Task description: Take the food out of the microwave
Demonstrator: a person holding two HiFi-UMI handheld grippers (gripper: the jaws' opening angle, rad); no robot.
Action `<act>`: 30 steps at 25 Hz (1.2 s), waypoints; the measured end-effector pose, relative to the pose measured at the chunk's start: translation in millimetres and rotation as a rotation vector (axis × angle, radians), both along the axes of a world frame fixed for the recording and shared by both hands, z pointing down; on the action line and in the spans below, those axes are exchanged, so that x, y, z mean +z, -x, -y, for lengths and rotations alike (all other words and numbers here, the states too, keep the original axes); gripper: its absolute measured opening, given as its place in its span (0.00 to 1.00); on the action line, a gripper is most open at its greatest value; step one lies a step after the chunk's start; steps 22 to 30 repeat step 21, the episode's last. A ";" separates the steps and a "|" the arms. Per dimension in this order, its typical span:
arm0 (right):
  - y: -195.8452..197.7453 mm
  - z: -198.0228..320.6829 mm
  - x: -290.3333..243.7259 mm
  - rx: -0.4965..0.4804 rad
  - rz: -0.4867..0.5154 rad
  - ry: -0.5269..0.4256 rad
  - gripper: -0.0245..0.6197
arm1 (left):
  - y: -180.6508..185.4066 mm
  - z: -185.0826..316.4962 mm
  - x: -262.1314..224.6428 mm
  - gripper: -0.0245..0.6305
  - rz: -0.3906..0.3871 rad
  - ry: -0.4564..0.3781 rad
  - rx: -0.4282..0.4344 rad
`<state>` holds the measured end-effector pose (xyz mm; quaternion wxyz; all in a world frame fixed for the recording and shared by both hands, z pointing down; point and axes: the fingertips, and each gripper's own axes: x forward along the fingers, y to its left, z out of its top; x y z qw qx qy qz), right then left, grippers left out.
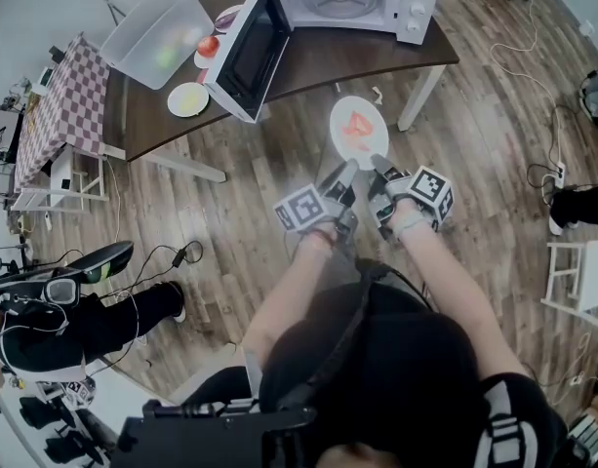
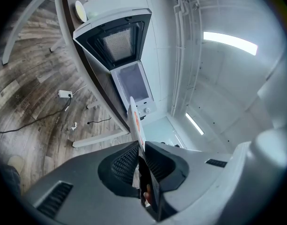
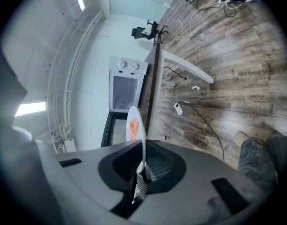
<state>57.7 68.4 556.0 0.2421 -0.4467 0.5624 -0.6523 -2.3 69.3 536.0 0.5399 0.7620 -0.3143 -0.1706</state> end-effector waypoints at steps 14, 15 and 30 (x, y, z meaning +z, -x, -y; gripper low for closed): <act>-9.8 -29.1 -5.9 0.021 0.037 -0.010 0.06 | -10.4 -28.2 -8.1 0.11 0.010 -0.028 0.017; -10.6 -29.7 -6.4 0.023 0.039 -0.014 0.06 | -11.2 -28.9 -8.8 0.11 0.012 -0.030 0.019; -11.4 -28.2 -7.8 0.019 0.036 0.000 0.06 | -12.1 -27.0 -10.3 0.11 0.006 -0.015 0.032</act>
